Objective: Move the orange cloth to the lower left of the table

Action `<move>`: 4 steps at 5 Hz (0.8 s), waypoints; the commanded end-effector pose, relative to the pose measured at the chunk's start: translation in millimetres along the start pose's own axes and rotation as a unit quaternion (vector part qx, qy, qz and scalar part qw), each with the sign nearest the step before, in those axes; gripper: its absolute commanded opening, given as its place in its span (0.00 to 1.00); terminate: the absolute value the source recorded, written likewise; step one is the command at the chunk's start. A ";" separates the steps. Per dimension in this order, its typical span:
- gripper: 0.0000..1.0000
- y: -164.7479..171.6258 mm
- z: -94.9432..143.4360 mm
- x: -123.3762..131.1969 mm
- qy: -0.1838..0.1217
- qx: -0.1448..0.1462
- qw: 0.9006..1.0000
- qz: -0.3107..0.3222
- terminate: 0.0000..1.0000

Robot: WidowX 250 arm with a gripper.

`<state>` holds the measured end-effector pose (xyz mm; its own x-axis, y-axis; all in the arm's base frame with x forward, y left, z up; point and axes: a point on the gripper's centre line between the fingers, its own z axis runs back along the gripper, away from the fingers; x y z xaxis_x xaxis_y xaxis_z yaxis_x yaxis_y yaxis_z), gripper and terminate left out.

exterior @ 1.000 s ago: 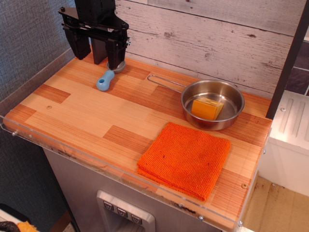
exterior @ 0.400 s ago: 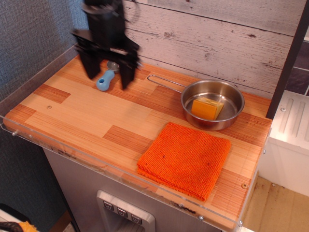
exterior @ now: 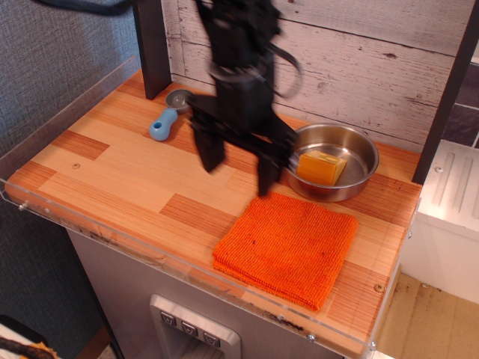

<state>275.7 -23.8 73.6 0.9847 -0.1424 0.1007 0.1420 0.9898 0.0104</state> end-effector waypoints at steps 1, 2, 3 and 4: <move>1.00 -35.7 -13.5 -8.9 0.004 0.005 1.000 0.001 0.00; 1.00 -41.8 -24.7 -9.2 0.005 0.015 1.000 0.011 0.00; 1.00 -43.2 -33.2 -6.1 -0.010 0.032 0.999 0.036 0.00; 1.00 -41.9 -39.3 -3.0 -0.026 0.046 0.997 0.048 0.00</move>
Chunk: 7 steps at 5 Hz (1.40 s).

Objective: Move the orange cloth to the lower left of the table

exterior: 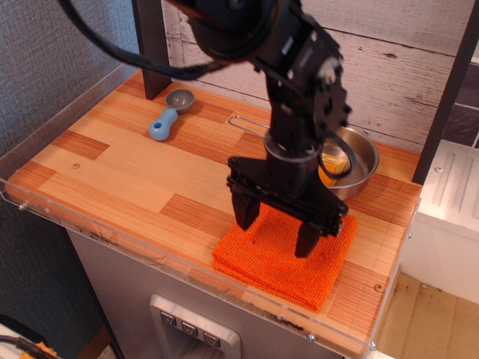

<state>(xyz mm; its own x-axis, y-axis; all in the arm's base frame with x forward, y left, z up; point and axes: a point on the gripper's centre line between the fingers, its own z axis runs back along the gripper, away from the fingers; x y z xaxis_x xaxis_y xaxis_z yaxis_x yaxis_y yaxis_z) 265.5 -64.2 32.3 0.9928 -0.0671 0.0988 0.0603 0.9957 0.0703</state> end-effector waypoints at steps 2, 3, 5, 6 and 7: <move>1.00 2.9 -17.0 12.8 -0.023 0.022 0.999 0.016 0.00; 1.00 11.0 -22.5 12.1 -0.009 0.004 1.000 0.020 0.00; 1.00 35.9 -26.8 5.3 0.026 -0.012 1.000 0.007 0.00; 1.00 38.9 -25.5 2.3 0.040 0.006 0.999 -0.018 0.00; 1.00 55.6 -24.0 -6.1 0.045 0.016 0.999 -0.011 0.00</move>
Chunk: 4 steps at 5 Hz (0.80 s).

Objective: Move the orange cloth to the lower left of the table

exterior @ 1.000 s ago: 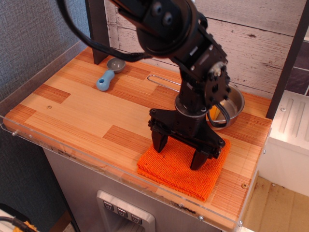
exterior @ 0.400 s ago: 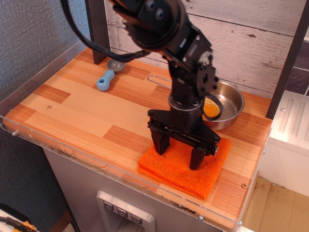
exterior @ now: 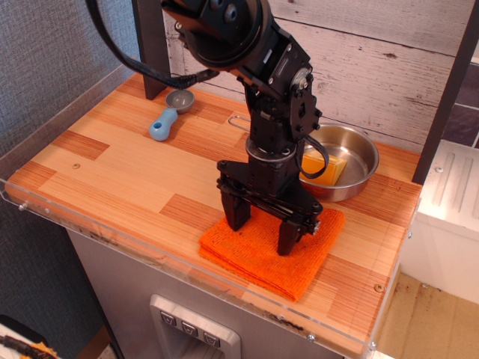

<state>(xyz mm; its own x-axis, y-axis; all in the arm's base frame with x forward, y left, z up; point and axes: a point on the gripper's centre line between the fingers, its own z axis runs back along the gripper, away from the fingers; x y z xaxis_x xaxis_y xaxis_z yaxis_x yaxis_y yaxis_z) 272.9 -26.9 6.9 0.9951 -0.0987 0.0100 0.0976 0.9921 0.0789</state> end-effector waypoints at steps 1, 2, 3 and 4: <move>1.00 46.7 4.7 -15.5 0.005 0.018 1.000 0.019 0.00; 1.00 77.1 3.7 -22.9 0.007 0.016 0.999 0.034 0.00; 1.00 97.4 -0.4 -27.2 0.009 0.011 0.999 0.038 0.00; 1.00 109.8 -2.7 -27.7 0.012 0.012 1.000 0.024 0.00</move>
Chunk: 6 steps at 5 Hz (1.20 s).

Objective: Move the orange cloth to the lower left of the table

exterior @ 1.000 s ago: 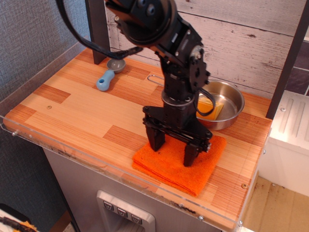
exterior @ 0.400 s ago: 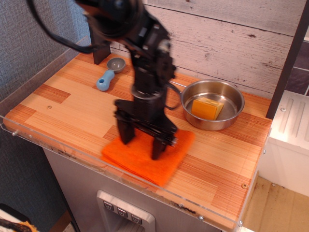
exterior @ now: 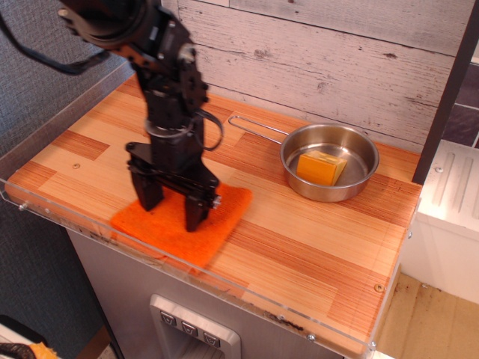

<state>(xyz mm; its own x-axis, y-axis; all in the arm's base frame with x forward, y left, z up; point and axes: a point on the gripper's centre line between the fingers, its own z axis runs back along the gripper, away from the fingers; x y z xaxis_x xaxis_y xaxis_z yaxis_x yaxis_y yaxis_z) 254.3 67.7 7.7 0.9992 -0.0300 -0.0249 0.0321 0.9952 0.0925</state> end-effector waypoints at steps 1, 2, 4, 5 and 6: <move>1.00 34.0 -1.2 -1.8 -0.014 -0.003 0.999 -0.037 0.00; 1.00 54.7 -3.8 -6.4 -0.031 -0.003 0.998 -0.047 0.00; 1.00 91.6 -1.8 -16.4 -0.040 0.000 0.999 -0.010 0.00; 1.00 102.8 -0.8 -14.8 -0.046 -0.002 0.999 -0.011 0.00; 1.00 107.9 3.0 -7.6 -0.058 -0.001 0.998 -0.035 0.00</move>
<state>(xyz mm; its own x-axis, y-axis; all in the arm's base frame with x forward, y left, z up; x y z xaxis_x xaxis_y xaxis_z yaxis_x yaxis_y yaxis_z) 251.1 166.9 12.9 0.9911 -0.1159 0.0647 0.1113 0.9913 0.0709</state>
